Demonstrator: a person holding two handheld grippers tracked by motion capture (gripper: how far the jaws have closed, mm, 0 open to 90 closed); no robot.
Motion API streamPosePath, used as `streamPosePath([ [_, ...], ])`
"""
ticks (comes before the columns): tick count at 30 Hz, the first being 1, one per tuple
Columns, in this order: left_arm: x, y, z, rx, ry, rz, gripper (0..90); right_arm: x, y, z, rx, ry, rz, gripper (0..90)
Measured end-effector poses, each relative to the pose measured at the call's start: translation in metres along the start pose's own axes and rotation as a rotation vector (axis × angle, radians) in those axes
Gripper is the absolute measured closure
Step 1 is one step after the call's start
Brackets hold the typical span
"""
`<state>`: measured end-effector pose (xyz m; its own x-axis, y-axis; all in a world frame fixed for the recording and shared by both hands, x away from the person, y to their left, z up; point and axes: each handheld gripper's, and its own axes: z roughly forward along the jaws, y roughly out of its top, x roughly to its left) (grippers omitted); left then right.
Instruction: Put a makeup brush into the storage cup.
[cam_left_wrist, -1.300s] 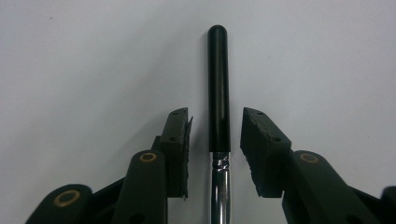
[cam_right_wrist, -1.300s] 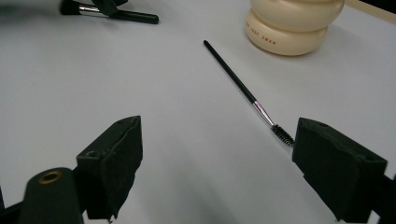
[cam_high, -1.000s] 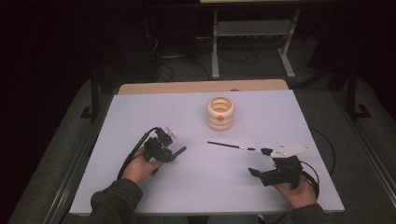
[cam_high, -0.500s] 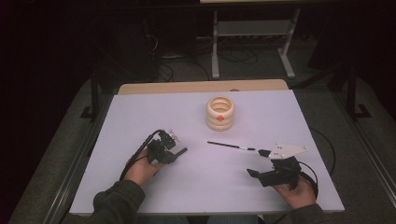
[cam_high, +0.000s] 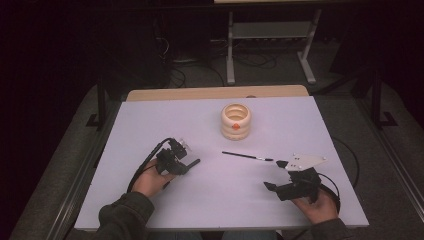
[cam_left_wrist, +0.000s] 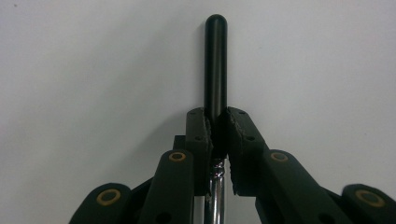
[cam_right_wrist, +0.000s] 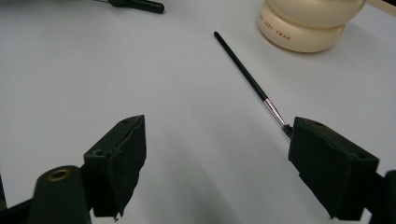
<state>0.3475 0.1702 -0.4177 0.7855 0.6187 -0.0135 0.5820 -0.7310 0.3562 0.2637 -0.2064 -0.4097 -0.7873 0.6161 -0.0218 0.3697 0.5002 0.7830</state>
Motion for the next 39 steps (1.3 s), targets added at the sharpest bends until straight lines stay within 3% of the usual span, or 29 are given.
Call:
streamPosePath([
  [9,0.005,-0.007,-0.012,-0.036,-0.021,0.005,79.7,0.005,0.015,0.002,0.015,0.036,-0.005,17.0],
  [23,0.009,-0.019,-0.032,-0.073,-0.025,0.008,79.8,0.016,0.069,0.002,0.054,0.067,-0.106,15.1],
  [33,-0.001,-0.017,-0.052,-0.101,-0.053,0.08,79.7,0.013,0.099,0.013,0.096,0.143,-0.145,14.1],
  [39,-0.007,-0.01,-0.065,-0.134,-0.06,0.092,79.7,0.018,0.12,0.019,0.144,0.188,-0.198,15.1],
])
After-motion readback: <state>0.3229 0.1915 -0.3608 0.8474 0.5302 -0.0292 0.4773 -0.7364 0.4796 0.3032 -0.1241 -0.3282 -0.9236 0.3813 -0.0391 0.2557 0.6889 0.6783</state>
